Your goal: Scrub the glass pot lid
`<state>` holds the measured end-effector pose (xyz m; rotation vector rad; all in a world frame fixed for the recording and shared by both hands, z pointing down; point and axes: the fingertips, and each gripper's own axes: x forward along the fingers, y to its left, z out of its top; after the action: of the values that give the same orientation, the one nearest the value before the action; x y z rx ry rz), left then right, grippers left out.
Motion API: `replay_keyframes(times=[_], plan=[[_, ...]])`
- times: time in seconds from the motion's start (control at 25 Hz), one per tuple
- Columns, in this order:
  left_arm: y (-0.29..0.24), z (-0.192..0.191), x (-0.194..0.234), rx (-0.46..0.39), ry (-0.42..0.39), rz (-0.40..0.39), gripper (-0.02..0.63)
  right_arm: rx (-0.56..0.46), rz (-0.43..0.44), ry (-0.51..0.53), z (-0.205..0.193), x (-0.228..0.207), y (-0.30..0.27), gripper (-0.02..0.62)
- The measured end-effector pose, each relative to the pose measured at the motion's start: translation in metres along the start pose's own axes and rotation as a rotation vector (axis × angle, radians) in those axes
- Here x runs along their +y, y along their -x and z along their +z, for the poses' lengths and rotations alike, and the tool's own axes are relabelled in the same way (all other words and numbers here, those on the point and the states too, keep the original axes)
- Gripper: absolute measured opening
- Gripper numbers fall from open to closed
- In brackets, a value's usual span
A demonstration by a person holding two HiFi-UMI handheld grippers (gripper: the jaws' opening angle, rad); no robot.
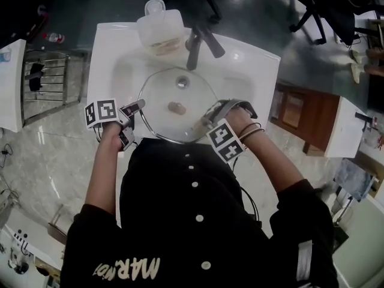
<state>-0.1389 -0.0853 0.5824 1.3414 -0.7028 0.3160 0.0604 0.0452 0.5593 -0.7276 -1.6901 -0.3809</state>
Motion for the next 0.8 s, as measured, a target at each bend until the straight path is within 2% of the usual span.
replay_keyframes(times=[0.12,0.28,0.4,0.48,0.56,0.64,0.8], plan=[[0.002,-0.002,0.005,0.006,-0.066,0.069,0.126,0.002,-0.04,-0.031,0.001,0.0,0.001,0.129],[0.01,0.003,0.014,0.033,-0.248,0.217,0.141,0.016,-0.084,-0.057,0.0,-0.005,0.002,0.128],[0.016,0.009,0.009,0.033,-0.33,0.258,0.141,0.026,-0.098,-0.067,-0.001,-0.005,0.0,0.129],[0.022,0.015,-0.001,0.0,-0.388,0.279,0.13,0.018,-0.132,-0.097,0.0,-0.007,0.002,0.129],[0.031,0.022,-0.017,-0.058,-0.459,0.281,0.089,-0.017,-0.198,-0.17,0.002,-0.015,0.009,0.129],[0.041,0.028,-0.038,-0.124,-0.539,0.264,0.055,-0.076,-0.288,-0.289,0.002,-0.027,0.022,0.13],[0.059,0.041,-0.088,-0.27,-0.686,0.213,0.036,-0.221,-0.527,-0.561,-0.01,-0.056,0.065,0.13]])
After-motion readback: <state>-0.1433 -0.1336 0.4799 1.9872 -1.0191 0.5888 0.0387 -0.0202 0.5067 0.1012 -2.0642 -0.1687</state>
